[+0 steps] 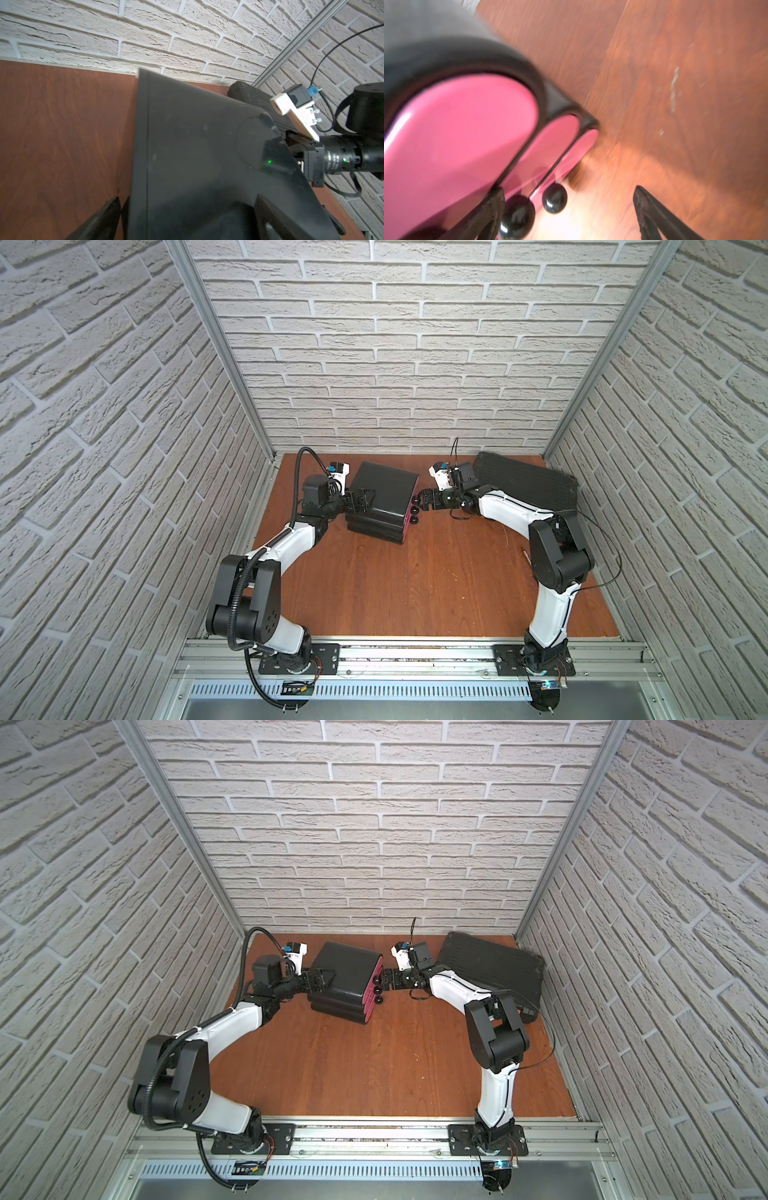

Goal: Take the sponge out of the drawer
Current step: Adjust the storage box at the center of the board.

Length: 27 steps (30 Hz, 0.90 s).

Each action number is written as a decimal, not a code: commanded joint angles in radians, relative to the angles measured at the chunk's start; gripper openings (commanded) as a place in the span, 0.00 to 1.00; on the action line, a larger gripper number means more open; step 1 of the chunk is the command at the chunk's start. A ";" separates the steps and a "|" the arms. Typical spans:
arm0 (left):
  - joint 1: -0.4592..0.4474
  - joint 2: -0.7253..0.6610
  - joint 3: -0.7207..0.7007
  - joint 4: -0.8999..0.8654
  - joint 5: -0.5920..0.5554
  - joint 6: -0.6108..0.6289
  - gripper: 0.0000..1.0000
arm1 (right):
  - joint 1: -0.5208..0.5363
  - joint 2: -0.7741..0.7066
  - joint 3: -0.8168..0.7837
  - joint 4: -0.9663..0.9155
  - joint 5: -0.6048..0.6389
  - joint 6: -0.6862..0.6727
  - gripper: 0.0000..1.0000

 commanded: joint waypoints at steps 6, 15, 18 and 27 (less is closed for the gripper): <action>-0.142 -0.058 -0.084 -0.103 0.168 -0.013 0.98 | 0.064 0.080 0.046 0.195 -0.168 0.053 0.94; -0.102 -0.107 -0.052 -0.190 0.099 0.052 0.98 | 0.064 -0.011 -0.043 0.208 -0.119 0.056 0.94; -0.066 -0.117 -0.048 -0.182 0.096 0.053 0.98 | 0.064 -0.046 -0.077 0.223 -0.133 0.072 0.93; -0.028 -0.013 -0.031 -0.081 0.207 -0.003 0.98 | 0.070 -0.098 -0.165 0.227 -0.122 0.097 0.93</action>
